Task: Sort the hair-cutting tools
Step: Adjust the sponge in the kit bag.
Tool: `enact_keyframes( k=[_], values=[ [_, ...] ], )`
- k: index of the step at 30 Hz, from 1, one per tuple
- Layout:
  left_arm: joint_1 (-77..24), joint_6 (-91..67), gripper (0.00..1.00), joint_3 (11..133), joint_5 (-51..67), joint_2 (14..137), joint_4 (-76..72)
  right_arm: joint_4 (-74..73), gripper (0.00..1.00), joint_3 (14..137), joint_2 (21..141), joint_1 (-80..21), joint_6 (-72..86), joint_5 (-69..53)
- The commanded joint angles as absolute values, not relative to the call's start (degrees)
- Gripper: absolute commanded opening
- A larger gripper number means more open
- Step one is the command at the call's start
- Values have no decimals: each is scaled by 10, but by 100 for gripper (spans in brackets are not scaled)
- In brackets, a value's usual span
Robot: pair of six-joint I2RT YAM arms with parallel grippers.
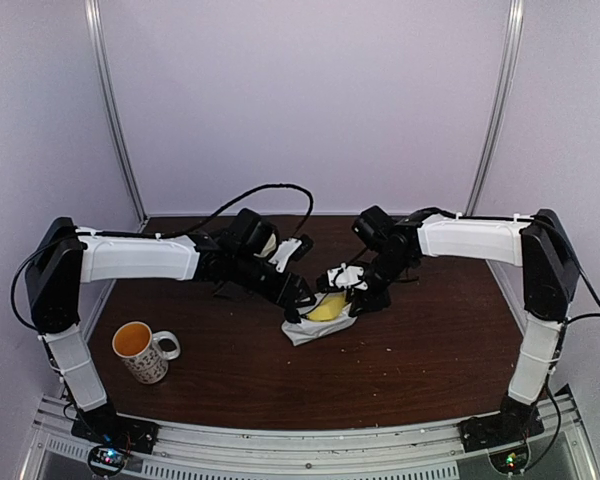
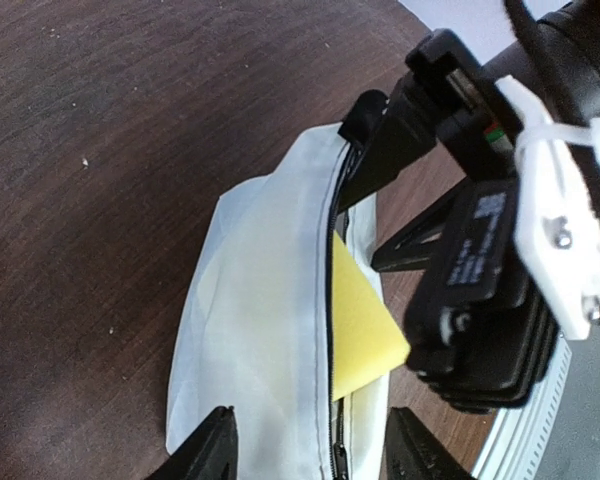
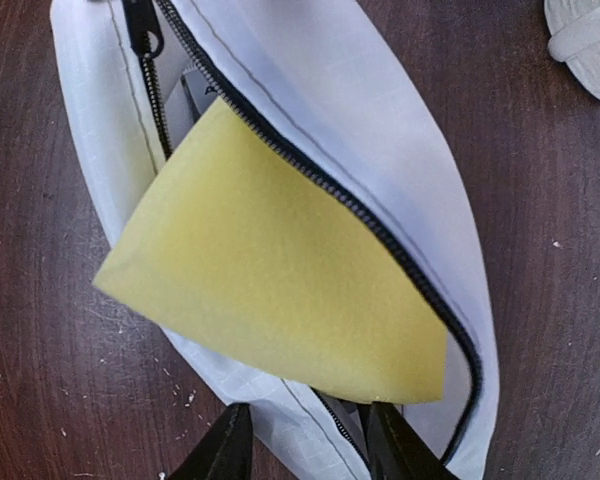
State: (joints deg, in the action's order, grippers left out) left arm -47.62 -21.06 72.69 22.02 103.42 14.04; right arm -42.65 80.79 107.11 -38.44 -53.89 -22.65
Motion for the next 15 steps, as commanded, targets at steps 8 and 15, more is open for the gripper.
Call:
enact_keyframes(
  k=[8,15],
  values=[
    [-475,-220,53,752,240,1058,114,-464,6,839,1087,-381,-535,-220],
    [-475,-201,55,810,269,1087,135,-415,0,742,971,-389,-539,-240]
  ],
)
